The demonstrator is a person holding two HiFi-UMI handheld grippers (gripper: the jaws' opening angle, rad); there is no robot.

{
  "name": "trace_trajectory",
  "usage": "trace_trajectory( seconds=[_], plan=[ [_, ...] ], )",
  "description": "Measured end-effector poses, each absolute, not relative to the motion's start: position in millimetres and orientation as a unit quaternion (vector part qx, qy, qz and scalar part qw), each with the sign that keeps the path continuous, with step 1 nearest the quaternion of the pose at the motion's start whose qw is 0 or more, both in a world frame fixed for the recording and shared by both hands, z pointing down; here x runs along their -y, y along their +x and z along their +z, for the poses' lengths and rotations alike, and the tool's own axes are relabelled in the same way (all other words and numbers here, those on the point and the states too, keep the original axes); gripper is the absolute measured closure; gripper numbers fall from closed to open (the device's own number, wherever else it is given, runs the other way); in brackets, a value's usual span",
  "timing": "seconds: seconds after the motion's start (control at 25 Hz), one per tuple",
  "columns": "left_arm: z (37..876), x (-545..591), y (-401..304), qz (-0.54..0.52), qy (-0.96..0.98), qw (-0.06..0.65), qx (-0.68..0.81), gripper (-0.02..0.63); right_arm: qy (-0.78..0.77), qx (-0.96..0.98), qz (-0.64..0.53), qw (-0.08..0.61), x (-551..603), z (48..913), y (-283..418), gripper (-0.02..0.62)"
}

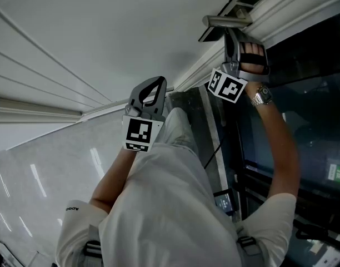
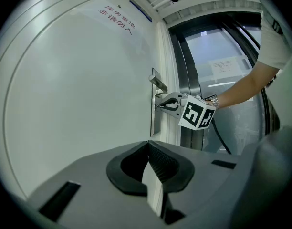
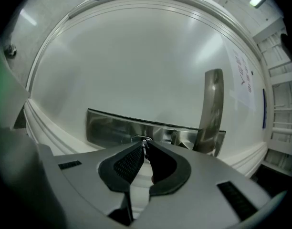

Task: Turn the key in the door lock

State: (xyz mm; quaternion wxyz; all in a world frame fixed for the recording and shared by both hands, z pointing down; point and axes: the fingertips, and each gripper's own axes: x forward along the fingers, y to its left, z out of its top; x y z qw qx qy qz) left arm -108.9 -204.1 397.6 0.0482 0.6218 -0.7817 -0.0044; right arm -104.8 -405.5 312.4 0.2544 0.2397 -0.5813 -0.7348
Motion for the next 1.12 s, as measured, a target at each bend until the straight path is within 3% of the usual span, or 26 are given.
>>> trace_trajectory(
  seconds=[1.12],
  plan=[
    [398.6, 203.6, -104.4, -0.006, 0.621, 0.050, 0.782, 0.597, 0.279, 0.731, -0.580, 0.227, 404.7, 305.0, -105.9, 0.572]
  ],
)
